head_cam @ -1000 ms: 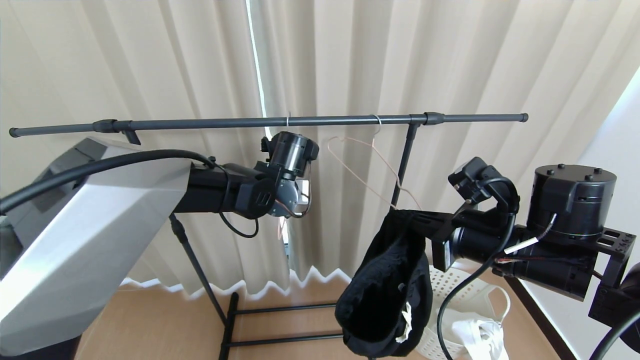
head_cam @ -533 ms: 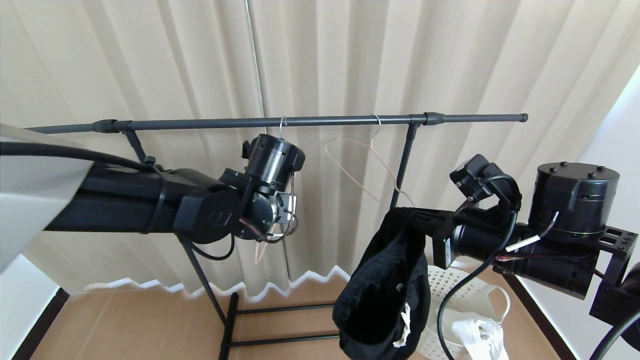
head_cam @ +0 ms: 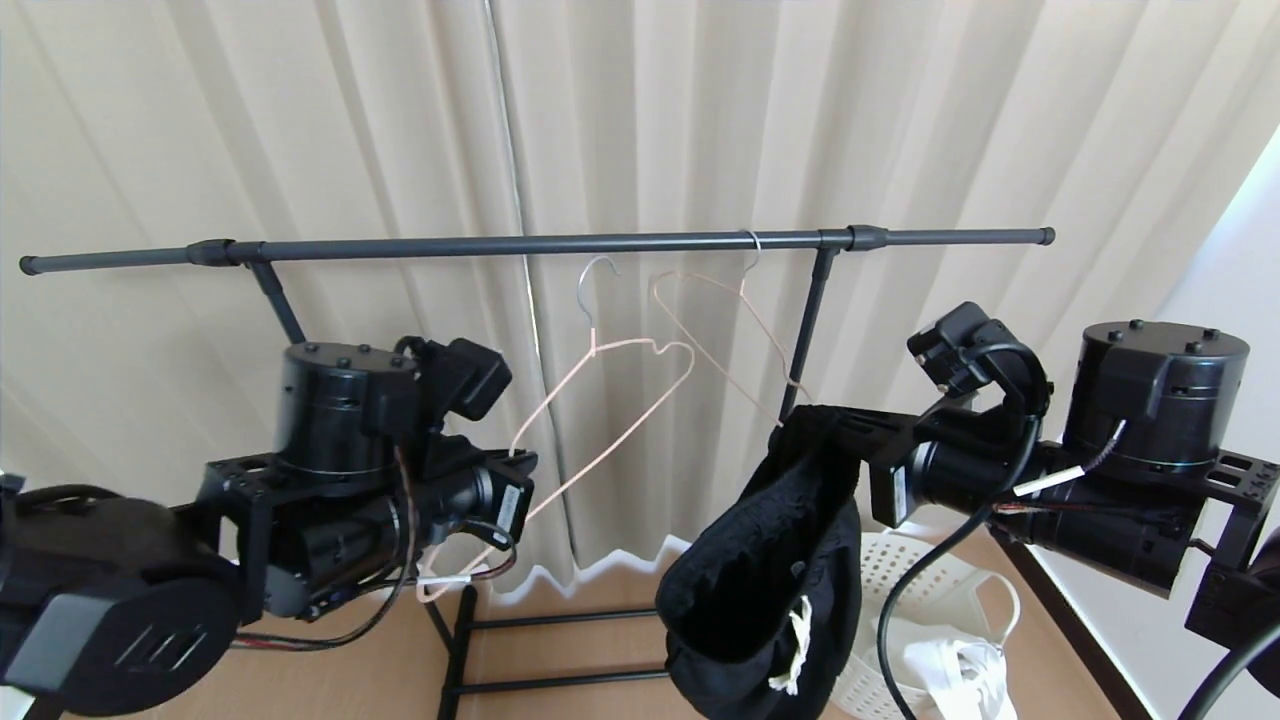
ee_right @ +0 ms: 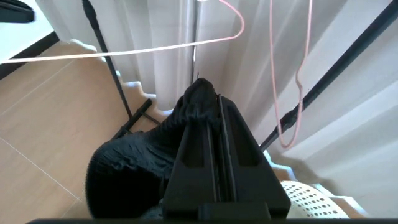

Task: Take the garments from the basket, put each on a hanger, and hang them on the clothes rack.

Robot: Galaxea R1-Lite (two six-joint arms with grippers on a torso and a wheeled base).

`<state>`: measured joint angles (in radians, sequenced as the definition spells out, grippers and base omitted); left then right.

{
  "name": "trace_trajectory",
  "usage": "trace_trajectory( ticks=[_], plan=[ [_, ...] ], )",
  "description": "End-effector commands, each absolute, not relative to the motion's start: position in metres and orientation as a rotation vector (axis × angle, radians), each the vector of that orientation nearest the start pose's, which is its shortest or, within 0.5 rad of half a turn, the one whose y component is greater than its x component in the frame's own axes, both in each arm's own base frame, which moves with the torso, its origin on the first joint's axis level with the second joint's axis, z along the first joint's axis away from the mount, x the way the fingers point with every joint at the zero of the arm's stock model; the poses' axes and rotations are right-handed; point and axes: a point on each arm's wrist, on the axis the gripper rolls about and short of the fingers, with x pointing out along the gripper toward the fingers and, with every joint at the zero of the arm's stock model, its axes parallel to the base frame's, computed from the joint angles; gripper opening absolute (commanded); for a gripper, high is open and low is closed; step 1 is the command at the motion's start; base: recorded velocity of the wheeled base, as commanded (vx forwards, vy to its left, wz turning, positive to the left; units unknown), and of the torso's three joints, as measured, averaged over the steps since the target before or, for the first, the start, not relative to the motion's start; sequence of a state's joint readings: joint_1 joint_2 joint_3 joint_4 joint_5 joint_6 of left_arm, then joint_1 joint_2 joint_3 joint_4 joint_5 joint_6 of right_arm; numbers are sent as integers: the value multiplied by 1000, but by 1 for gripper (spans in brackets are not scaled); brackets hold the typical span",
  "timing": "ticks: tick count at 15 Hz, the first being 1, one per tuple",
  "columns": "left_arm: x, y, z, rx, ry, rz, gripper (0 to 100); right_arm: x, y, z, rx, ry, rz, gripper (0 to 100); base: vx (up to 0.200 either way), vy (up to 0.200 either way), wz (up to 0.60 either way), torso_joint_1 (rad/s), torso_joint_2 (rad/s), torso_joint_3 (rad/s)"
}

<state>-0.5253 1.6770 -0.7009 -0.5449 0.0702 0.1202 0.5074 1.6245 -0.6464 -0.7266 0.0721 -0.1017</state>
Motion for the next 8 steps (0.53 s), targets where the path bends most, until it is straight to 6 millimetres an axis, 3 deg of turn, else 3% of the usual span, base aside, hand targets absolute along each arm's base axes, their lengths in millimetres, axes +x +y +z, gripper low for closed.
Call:
trace_trajectory(
  ticks=[1, 3, 8],
  plan=[
    [242, -95, 135, 264, 305, -557, 0, 240, 135, 172, -167, 214, 583, 0, 0, 0, 0, 0, 0, 0],
    [245, -80, 119, 256, 226, -598, 0, 242, 135, 171, -216, 207, 513, 0, 0, 0, 0, 0, 0, 0],
    [233, -82, 102, 279, 135, -672, 0, 259, 140, 164, -263, 226, 378, 0, 0, 0, 0, 0, 0, 0]
  ],
)
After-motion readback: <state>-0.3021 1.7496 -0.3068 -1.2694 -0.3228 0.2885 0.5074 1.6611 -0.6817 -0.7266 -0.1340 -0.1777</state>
